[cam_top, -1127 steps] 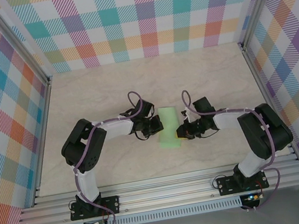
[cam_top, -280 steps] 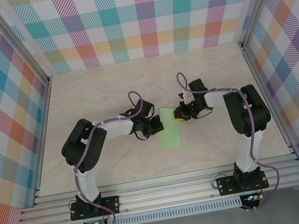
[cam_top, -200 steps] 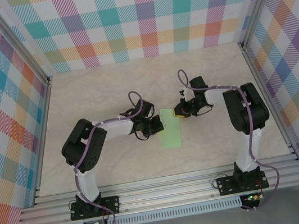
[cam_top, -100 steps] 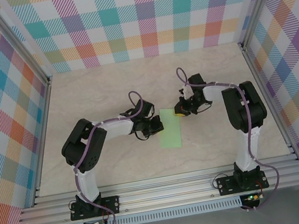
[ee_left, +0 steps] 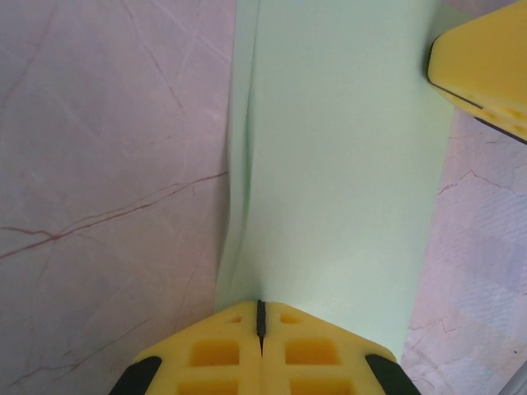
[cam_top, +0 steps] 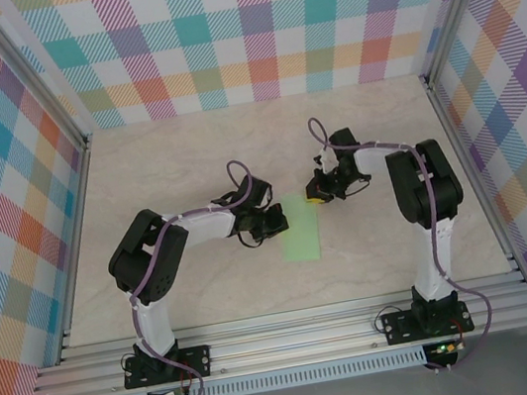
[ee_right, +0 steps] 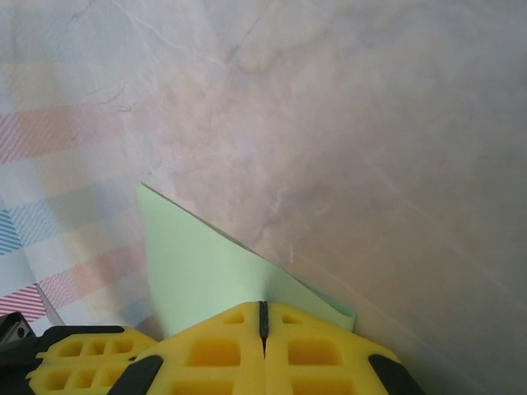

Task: Fold a paper plane with a square sheet of paper (pick it up from the middle)
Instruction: Fold the square sheet of paper in half at the center of the table.

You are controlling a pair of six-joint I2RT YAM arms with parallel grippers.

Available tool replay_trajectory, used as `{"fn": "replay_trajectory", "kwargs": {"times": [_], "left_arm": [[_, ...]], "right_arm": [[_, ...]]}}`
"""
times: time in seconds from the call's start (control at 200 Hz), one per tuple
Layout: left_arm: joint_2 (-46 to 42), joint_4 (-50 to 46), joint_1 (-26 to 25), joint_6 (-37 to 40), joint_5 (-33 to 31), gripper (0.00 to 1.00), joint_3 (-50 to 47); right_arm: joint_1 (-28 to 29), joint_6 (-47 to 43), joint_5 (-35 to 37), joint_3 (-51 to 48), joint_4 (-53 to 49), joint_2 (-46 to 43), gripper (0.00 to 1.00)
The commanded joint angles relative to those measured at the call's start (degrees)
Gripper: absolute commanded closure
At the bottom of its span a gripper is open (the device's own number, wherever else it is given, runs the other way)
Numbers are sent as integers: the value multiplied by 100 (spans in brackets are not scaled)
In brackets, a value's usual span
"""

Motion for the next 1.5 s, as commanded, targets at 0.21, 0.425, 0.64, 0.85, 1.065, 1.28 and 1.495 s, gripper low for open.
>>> {"fn": "replay_trajectory", "kwargs": {"times": [0.21,0.425,0.64,0.85,1.065,1.28,1.495], "left_arm": [[283,-547,-88,85,-33,100,-154],[301,-531,-92,74,-17,100,-146],[282,-533,-92,85,-6,100,-149],[292,-549,-92,96,3,100,-132],[283,-567,-92,98,1,100,-137],[251,-558,-92,83,20,100,-126],[213,-577,-92,74,-6,100,-136]], "right_arm": [[-78,-99,-6,530,-541,-160,95],[-138,-33,-155,697,-569,-40,95],[-143,33,-156,549,-433,104,95],[-143,30,49,448,-358,326,95],[-143,4,222,162,-67,402,94],[-134,-228,233,-88,254,-163,91],[-134,-1,190,-527,289,-1407,88]]}}
